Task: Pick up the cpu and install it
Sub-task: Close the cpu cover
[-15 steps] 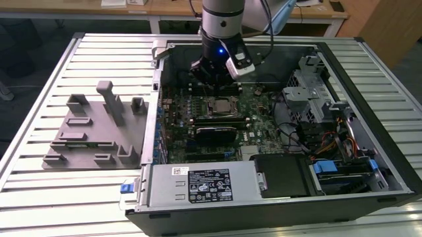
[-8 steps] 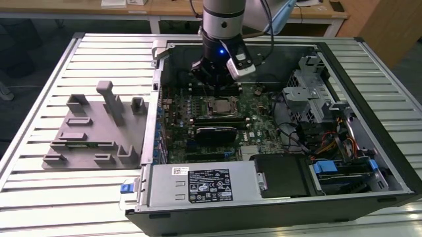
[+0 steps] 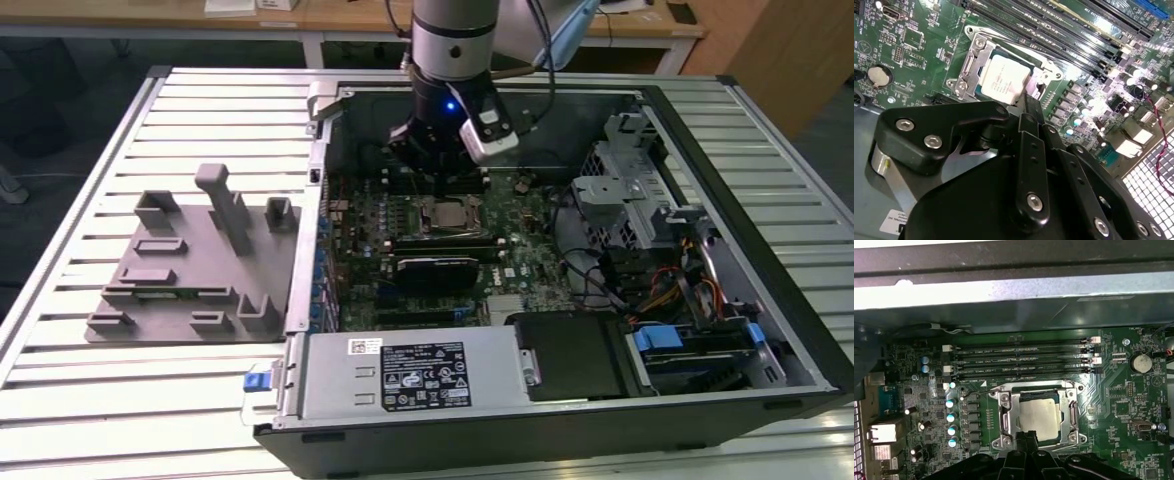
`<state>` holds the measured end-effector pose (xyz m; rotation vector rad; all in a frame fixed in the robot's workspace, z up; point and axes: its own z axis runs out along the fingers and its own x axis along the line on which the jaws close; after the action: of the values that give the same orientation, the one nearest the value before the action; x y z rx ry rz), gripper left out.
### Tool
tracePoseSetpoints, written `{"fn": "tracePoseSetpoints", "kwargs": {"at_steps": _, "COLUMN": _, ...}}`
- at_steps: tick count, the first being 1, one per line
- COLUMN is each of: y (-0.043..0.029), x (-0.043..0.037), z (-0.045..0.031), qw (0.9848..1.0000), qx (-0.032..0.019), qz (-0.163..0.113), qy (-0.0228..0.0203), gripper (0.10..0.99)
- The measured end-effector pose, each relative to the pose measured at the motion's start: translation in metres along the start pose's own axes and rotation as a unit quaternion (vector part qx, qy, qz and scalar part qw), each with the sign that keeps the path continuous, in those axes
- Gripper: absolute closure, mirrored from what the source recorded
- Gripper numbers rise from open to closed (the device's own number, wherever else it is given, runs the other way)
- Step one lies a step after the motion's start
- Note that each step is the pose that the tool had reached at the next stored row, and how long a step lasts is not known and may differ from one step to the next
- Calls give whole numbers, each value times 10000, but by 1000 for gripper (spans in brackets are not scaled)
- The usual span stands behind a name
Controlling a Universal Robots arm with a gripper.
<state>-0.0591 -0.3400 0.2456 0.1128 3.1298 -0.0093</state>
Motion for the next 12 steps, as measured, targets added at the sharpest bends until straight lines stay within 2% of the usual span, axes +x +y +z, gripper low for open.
{"fn": "tracePoseSetpoints", "kwargs": {"at_steps": 6, "y": 3, "x": -12, "z": 13, "qw": 10000, "qx": 0, "qz": 0, "qy": 0, "gripper": 980}}
{"fn": "tracePoseSetpoints", "kwargs": {"at_steps": 9, "y": -2, "x": 51, "z": 30, "qw": 10000, "qx": 0, "qz": 1, "qy": -1, "gripper": 980}}
{"fn": "tracePoseSetpoints", "kwargs": {"at_steps": 12, "y": -2, "x": 56, "z": 32, "qw": 10000, "qx": 0, "qz": 0, "qy": -2, "gripper": 980}}
